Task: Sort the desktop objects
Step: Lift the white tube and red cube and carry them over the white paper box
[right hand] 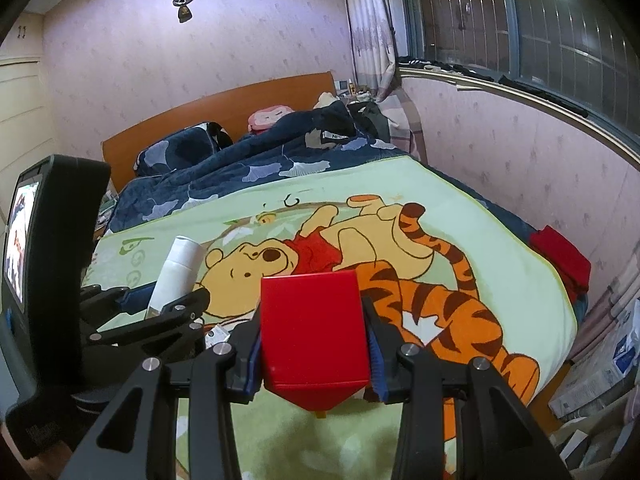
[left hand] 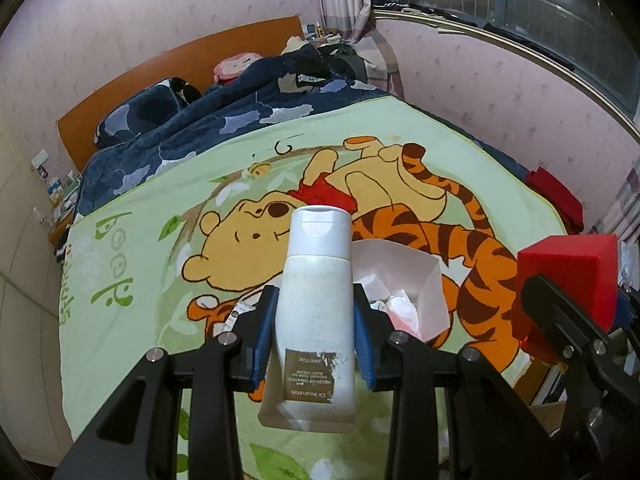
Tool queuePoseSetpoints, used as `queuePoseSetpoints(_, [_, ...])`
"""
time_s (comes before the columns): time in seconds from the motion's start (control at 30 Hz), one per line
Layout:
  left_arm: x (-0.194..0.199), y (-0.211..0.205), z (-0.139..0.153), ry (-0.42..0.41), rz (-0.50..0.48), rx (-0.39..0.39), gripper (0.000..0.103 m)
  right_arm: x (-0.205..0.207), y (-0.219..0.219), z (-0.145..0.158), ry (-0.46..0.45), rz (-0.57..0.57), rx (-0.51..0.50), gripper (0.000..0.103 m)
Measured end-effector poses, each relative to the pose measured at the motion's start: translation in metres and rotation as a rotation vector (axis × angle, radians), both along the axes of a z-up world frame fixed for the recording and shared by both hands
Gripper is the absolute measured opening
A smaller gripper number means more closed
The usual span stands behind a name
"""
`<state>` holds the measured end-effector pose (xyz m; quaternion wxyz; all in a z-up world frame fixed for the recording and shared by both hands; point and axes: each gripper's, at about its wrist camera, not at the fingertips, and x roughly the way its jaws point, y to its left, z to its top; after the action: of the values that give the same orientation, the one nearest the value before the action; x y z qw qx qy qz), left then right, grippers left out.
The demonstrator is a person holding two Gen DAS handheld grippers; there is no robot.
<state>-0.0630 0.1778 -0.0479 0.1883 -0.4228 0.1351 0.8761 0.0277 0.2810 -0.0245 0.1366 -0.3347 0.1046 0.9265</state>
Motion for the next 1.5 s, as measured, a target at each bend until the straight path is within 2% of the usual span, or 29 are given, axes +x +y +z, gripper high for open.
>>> queuePoseSetpoints(0.4, [-0.016,-0.001,-0.018,-0.038,0.009,-0.028,0.036,-0.013,0.005,-0.015,-0.034,-0.007,-0.019,0.041])
queuePoseSetpoints(1.2, [-0.065,0.017,-0.060,-0.113,-0.017,-0.076,0.036,-0.063,0.023,-0.047,-0.107,-0.037,-0.042,0.041])
queuePoseSetpoints(1.5, [-0.078,0.024,-0.080,-0.133,-0.016,-0.103,0.036,-0.077,0.029,-0.066,-0.145,-0.037,-0.043,0.041])
